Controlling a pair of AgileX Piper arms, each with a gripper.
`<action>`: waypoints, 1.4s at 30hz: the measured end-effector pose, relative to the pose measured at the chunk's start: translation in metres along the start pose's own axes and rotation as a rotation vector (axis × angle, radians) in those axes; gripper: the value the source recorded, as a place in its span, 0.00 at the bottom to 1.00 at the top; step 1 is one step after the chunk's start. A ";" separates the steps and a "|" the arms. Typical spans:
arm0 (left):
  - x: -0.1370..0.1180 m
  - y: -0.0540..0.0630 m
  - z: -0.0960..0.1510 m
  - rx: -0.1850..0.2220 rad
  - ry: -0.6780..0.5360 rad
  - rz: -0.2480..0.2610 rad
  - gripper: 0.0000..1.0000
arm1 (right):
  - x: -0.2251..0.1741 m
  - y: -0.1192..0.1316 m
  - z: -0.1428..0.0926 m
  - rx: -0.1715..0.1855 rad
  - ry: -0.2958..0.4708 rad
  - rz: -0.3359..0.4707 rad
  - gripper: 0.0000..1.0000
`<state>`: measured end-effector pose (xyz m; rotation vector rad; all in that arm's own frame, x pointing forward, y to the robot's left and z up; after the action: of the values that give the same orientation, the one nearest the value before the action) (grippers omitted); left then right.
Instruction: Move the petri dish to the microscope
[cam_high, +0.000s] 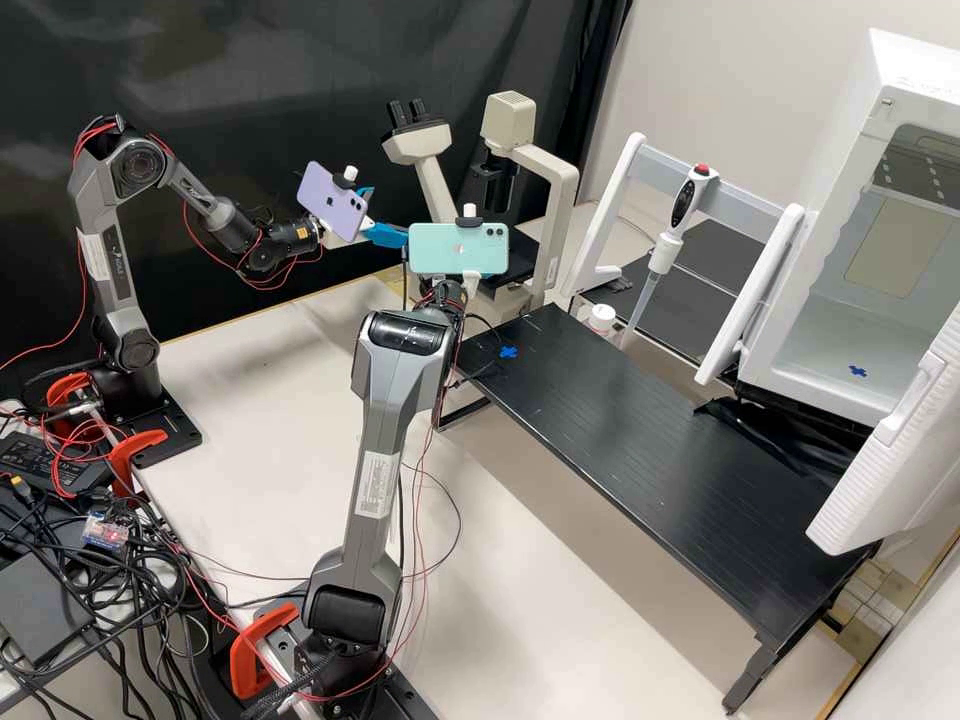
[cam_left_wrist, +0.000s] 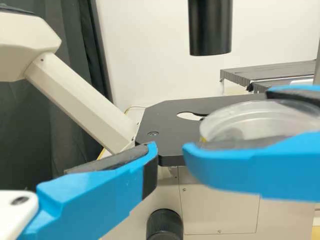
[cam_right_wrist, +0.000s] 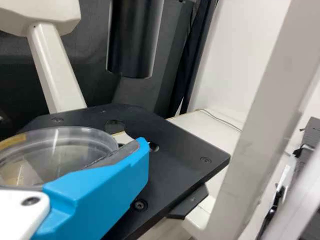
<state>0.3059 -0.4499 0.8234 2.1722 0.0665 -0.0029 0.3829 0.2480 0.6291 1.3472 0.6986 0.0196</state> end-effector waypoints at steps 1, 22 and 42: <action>0.000 0.000 0.000 0.000 0.000 0.000 1.00 | 0.005 -0.001 0.001 0.008 -0.004 0.002 0.00; 0.000 0.000 0.000 -0.005 0.005 0.001 1.00 | 0.063 0.011 -0.001 0.021 -0.112 -0.047 0.00; 0.000 0.001 0.001 0.004 -0.007 0.008 1.00 | 0.036 0.042 0.037 0.095 -0.187 0.008 0.00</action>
<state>0.3062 -0.4510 0.8238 2.1768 0.0535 -0.0060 0.4452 0.2408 0.6526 1.4219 0.5419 -0.1333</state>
